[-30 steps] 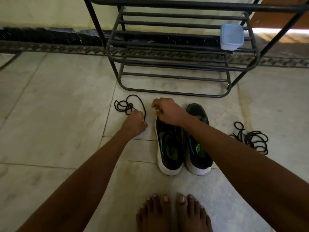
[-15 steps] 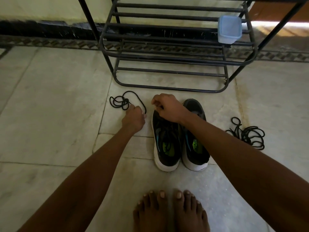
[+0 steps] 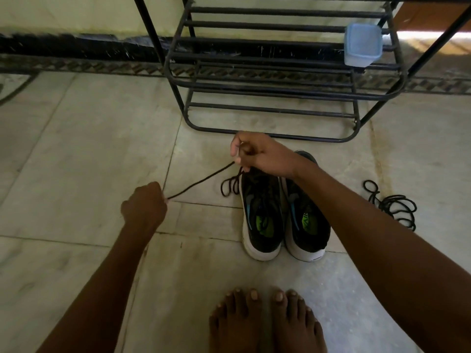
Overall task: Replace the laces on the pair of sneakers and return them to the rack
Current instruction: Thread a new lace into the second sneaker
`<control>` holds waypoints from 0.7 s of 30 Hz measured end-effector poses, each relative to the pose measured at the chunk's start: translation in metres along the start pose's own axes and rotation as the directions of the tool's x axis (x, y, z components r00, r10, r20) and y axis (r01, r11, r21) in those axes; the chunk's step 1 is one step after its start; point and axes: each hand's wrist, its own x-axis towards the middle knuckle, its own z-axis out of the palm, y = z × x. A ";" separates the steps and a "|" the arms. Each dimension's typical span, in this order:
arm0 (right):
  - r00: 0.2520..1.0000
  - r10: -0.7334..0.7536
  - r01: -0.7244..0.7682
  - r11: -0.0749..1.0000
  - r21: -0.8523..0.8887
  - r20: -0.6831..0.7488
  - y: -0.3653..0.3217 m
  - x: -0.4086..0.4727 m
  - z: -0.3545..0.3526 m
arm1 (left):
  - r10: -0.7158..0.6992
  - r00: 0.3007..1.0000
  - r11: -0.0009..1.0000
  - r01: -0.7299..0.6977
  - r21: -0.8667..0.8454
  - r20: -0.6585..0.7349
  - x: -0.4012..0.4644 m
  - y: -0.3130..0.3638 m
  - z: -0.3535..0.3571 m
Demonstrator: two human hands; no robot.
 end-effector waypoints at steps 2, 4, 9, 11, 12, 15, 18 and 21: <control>0.998 -0.055 0.057 0.997 -0.052 0.038 -0.008 -0.001 0.004 | 0.080 0.993 0.997 -0.081 0.003 0.088 0.008 -0.004 -0.003; 0.991 -0.115 0.122 0.988 -0.096 0.071 -0.019 -0.003 0.014 | 0.378 0.916 0.889 -0.318 -0.329 0.136 0.006 0.007 -0.014; 0.972 -0.235 0.232 0.958 -0.167 0.005 -0.041 -0.006 0.016 | 0.763 0.612 0.289 -0.037 -0.957 0.207 -0.025 0.043 -0.035; 0.974 -0.219 0.211 0.969 -0.132 -0.055 -0.044 -0.009 0.003 | 0.715 0.684 0.208 -0.015 -0.978 0.141 -0.022 0.036 -0.033; 0.977 -0.199 0.191 0.976 -0.106 -0.074 -0.044 -0.011 -0.005 | 0.627 0.769 0.189 0.002 -0.982 0.122 -0.015 0.029 -0.028; 0.979 -0.171 0.161 0.982 -0.096 -0.109 -0.039 -0.019 -0.025 | 0.218 0.975 0.501 -0.078 -0.862 0.039 0.010 0.002 -0.011; 0.980 -0.178 0.169 0.980 -0.107 -0.083 -0.041 -0.020 -0.022 | 0.018 0.993 0.899 -0.066 -0.432 -0.115 0.017 -0.007 -0.010; 0.975 -0.220 0.217 0.966 -0.143 -0.007 -0.047 -0.015 -0.006 | 0.470 0.882 0.663 -0.362 -0.655 -0.011 0.000 0.022 -0.035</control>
